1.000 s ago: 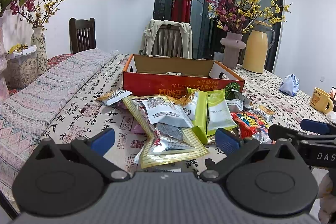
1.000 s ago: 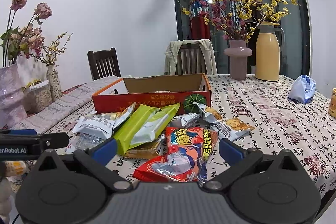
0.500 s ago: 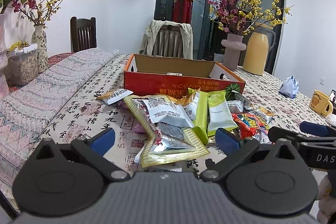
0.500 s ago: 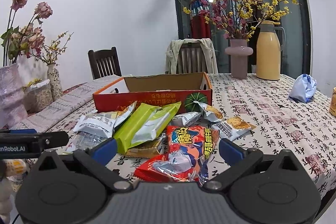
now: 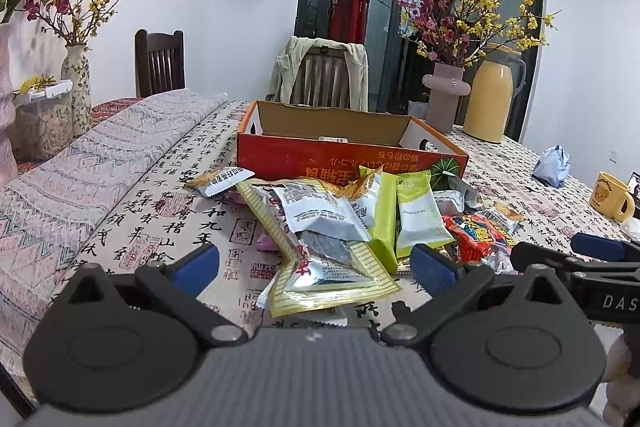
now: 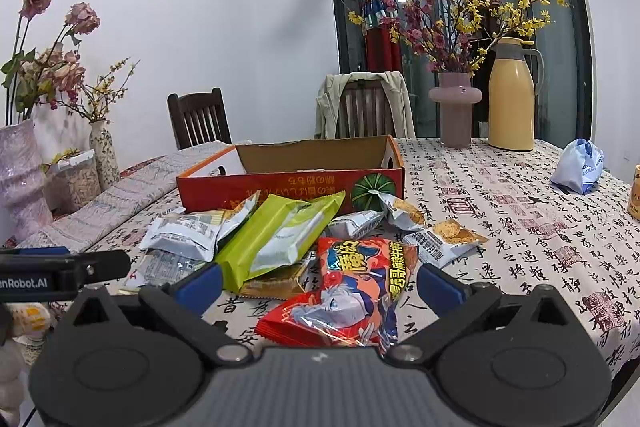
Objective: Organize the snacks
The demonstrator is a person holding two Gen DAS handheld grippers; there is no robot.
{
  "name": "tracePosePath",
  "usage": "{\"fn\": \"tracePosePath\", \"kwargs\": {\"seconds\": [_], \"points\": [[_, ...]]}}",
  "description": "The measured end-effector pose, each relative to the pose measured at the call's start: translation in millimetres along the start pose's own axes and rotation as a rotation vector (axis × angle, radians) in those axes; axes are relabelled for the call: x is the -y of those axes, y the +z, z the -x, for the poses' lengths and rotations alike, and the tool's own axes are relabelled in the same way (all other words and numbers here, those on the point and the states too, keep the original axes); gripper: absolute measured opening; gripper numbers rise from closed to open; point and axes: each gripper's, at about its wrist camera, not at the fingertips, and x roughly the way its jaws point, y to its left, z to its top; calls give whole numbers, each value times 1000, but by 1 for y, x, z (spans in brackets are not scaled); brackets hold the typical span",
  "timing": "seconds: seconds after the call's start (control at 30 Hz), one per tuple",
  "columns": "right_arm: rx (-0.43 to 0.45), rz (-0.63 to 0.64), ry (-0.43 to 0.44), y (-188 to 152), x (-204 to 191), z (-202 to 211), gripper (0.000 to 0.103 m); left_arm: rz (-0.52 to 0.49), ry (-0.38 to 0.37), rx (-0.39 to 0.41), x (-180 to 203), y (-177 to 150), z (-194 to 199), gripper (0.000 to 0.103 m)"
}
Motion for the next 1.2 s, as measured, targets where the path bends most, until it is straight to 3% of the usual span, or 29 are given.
{"fn": "tracePosePath", "kwargs": {"seconds": [0.7,1.07,1.2], "points": [[-4,-1,0,0,-1,0,103,9,1,-4,-1,-1,0,103],[-64,3,14,-4,0,-9,103,9,-4,-15,-2,-1,-1,103],[-89,12,-24,-1,2,-20,103,14,-6,-23,-5,-1,-3,103]]}}
